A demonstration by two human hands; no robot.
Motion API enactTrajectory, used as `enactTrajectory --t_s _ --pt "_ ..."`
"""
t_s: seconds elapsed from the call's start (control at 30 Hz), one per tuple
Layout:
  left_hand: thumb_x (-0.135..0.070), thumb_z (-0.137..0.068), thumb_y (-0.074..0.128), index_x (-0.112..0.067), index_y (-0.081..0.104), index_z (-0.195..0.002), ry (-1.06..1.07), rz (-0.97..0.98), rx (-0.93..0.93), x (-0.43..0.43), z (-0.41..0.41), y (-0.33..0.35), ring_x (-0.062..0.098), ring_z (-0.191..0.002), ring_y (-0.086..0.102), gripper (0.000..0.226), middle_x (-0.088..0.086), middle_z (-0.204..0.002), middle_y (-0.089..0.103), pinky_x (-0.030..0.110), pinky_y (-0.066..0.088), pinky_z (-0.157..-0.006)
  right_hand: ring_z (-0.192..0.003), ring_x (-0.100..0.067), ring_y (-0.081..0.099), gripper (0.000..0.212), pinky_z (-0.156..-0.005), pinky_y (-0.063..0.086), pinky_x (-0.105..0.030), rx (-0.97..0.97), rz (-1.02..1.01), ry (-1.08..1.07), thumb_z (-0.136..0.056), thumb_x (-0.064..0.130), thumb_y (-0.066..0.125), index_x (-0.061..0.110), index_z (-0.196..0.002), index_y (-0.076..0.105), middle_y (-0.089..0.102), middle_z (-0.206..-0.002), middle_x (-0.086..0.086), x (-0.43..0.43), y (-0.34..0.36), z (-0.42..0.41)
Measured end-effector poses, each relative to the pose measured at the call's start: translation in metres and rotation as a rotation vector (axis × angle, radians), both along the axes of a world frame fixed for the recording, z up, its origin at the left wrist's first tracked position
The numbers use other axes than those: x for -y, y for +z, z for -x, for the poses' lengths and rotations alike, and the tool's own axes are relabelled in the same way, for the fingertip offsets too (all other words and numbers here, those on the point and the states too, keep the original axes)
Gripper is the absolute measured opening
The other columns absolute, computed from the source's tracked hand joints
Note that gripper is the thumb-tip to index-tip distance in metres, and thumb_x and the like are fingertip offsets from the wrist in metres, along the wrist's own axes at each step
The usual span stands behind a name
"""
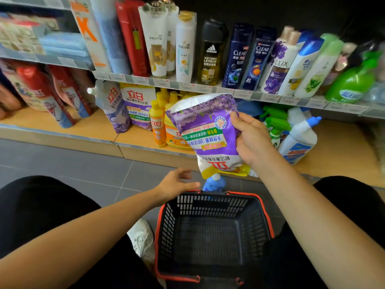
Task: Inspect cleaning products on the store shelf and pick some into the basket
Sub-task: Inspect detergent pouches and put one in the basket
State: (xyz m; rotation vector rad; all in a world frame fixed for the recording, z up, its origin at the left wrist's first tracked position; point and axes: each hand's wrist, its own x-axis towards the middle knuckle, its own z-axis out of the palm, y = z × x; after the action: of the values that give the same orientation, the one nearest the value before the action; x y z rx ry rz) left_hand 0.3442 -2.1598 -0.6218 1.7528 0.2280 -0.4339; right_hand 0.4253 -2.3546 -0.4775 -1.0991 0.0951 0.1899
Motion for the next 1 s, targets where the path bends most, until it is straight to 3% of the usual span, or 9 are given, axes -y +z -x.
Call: enactTrajectory --t_s 0.07,0.2,0.3,0.47,0.57,0.7,0.77,0.87,1.0 --pt "-0.024 -0.084 0.083 -0.016 0.056 -0.133 -0.036 0.099 0.024 0.007 -0.003 0.002 0.017 -0.113 0.066 0.056 -0.001 -0.125 0.065 0.036 0.055 -0.098 -0.085 -0.024 0.075 0.015 -0.067 0.061 -0.043 0.004 -0.018 0.022 -0.096 0.010 0.061 0.003 -0.107 0.068 0.077 -0.097 -0.014 -0.002 0.003 0.001" --pt "-0.008 -0.094 0.070 -0.015 0.070 -0.112 -0.006 0.213 0.119 0.016 -0.006 0.009 0.012 -0.088 0.071 0.019 -0.002 -0.100 0.079 0.026 0.058 -0.078 -0.089 -0.028 0.074 0.024 -0.074 0.062 -0.045 0.043 0.008 -0.003 -0.093 0.010 0.065 -0.002 -0.113 0.068 0.075 -0.104 -0.018 -0.003 0.007 0.005" --pt "-0.008 -0.094 0.069 -0.011 0.073 -0.110 0.083 0.185 0.123 0.010 -0.006 0.010 0.023 -0.087 0.067 0.016 0.014 -0.104 0.077 0.036 0.057 -0.083 -0.082 -0.024 0.075 0.012 -0.072 0.063 -0.040 0.148 0.127 -0.097 -0.089 0.008 0.070 0.006 -0.101 0.075 0.078 -0.093 -0.012 0.000 0.007 0.004" --pt "-0.008 -0.093 0.071 -0.015 0.077 -0.102 0.179 0.175 0.188 -0.009 -0.002 0.007 0.007 -0.077 0.064 0.013 -0.001 -0.090 0.077 0.022 0.056 -0.071 -0.078 -0.015 0.076 0.020 -0.064 0.059 -0.026 0.258 0.275 -0.168 -0.085 0.004 0.075 0.023 -0.078 0.079 0.078 -0.083 -0.001 0.011 0.000 -0.001" --pt "-0.008 -0.093 0.071 -0.012 0.077 -0.091 0.276 0.096 0.247 -0.024 -0.004 0.012 0.007 -0.073 0.066 0.007 -0.001 -0.080 0.076 0.019 0.057 -0.067 -0.072 -0.006 0.073 0.023 -0.063 0.057 -0.020 0.291 0.372 -0.190 -0.085 0.003 0.076 0.025 -0.078 0.075 0.077 -0.076 0.008 0.013 -0.005 -0.008" --pt "-0.007 -0.093 0.071 -0.013 0.075 -0.082 0.479 0.079 0.316 -0.049 -0.011 0.026 0.011 -0.071 0.069 0.013 0.000 -0.075 0.076 0.027 0.059 -0.067 -0.065 0.001 0.069 0.024 -0.062 0.054 -0.016 0.283 0.479 -0.197 -0.082 0.003 0.078 0.026 -0.079 0.071 0.074 -0.068 0.015 0.011 -0.021 -0.016" --pt "-0.010 -0.094 0.070 -0.009 0.074 -0.085 0.529 0.039 0.345 -0.063 -0.014 0.033 0.019 -0.073 0.068 0.010 0.008 -0.079 0.075 0.038 0.060 -0.069 -0.060 0.005 0.066 0.023 -0.058 0.052 -0.013 0.252 0.523 -0.180 -0.081 0.004 0.079 0.023 -0.079 0.068 0.072 -0.067 0.013 0.007 -0.033 -0.018" --pt "-0.017 -0.094 0.071 -0.004 0.061 -0.070 0.532 -0.169 0.448 -0.082 -0.019 0.045 0.013 -0.060 0.047 0.029 0.001 -0.061 0.057 0.035 0.043 -0.056 -0.053 0.008 0.060 0.023 -0.056 0.050 -0.010 0.228 0.622 -0.140 -0.079 0.004 0.082 0.021 -0.076 0.066 0.069 -0.069 0.005 -0.002 -0.054 -0.018" --pt "-0.017 -0.092 0.072 -0.012 0.056 -0.067 0.410 -0.435 0.569 -0.106 -0.024 0.069 0.014 -0.059 0.042 0.031 0.003 -0.061 0.051 0.036 0.040 -0.056 -0.057 -0.011 0.062 0.027 -0.061 0.054 -0.027 0.116 0.707 -0.053 -0.077 0.004 0.083 0.021 -0.068 0.065 0.069 -0.069 -0.008 -0.018 -0.094 -0.009"
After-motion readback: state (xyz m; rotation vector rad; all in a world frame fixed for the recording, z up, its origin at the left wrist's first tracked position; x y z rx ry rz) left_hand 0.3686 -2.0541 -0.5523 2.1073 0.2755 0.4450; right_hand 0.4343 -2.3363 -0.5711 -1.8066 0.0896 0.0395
